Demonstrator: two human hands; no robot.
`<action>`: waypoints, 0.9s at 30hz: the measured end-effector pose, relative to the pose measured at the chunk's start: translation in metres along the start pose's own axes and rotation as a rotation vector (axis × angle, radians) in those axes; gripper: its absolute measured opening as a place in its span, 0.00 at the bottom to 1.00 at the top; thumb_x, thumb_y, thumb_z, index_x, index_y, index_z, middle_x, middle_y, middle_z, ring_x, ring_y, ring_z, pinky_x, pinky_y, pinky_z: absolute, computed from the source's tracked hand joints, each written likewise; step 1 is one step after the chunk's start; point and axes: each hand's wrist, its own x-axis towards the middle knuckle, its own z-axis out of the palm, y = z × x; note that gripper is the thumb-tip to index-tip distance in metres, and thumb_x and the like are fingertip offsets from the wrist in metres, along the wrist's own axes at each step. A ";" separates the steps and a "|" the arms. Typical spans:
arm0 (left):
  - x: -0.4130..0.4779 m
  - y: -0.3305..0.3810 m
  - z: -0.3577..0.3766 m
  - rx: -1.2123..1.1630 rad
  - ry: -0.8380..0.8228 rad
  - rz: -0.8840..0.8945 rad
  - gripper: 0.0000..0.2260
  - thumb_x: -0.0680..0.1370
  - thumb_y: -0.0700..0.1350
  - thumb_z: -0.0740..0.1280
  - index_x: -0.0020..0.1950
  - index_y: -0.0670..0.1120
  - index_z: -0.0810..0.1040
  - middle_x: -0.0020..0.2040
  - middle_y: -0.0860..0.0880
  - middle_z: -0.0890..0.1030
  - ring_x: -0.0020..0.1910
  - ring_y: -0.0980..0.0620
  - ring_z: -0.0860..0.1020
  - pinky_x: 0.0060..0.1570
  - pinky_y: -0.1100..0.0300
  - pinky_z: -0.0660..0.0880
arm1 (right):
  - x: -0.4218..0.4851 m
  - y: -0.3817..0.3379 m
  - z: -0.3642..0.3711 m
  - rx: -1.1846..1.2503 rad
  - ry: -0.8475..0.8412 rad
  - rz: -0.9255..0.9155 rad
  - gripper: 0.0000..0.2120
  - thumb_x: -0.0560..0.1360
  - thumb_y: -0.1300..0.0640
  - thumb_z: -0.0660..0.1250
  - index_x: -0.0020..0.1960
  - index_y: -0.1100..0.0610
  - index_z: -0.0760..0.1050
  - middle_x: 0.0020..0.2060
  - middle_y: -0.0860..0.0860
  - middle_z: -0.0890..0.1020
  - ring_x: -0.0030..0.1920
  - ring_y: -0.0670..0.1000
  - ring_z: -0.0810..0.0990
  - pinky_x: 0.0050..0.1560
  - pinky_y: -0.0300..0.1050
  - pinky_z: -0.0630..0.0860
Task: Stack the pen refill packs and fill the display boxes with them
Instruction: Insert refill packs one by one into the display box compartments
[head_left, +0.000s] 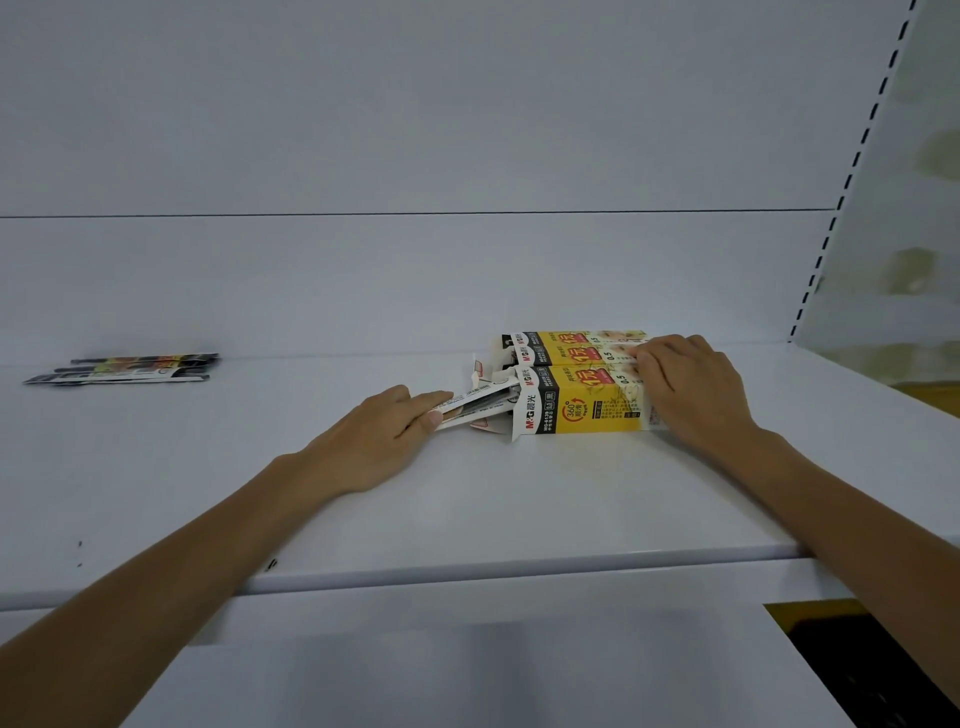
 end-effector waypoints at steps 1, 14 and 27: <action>0.000 -0.001 0.000 -0.004 0.003 0.004 0.18 0.82 0.51 0.49 0.72 0.59 0.62 0.41 0.54 0.66 0.41 0.59 0.68 0.40 0.68 0.63 | 0.000 0.000 0.000 -0.002 -0.002 -0.005 0.37 0.70 0.43 0.34 0.52 0.58 0.77 0.54 0.54 0.80 0.51 0.56 0.73 0.44 0.47 0.65; 0.004 0.004 -0.002 -0.016 0.011 0.020 0.18 0.81 0.52 0.52 0.72 0.60 0.62 0.42 0.53 0.67 0.41 0.60 0.68 0.41 0.70 0.63 | -0.001 -0.001 -0.001 -0.019 -0.019 -0.005 0.35 0.71 0.43 0.35 0.49 0.59 0.78 0.52 0.55 0.80 0.49 0.58 0.73 0.42 0.49 0.67; 0.051 0.071 0.013 -0.365 0.019 0.002 0.08 0.79 0.38 0.55 0.57 0.42 0.68 0.48 0.51 0.76 0.49 0.51 0.75 0.45 0.60 0.72 | 0.000 0.003 0.003 0.012 -0.005 -0.004 0.33 0.71 0.46 0.37 0.52 0.57 0.78 0.53 0.52 0.80 0.50 0.54 0.73 0.43 0.44 0.61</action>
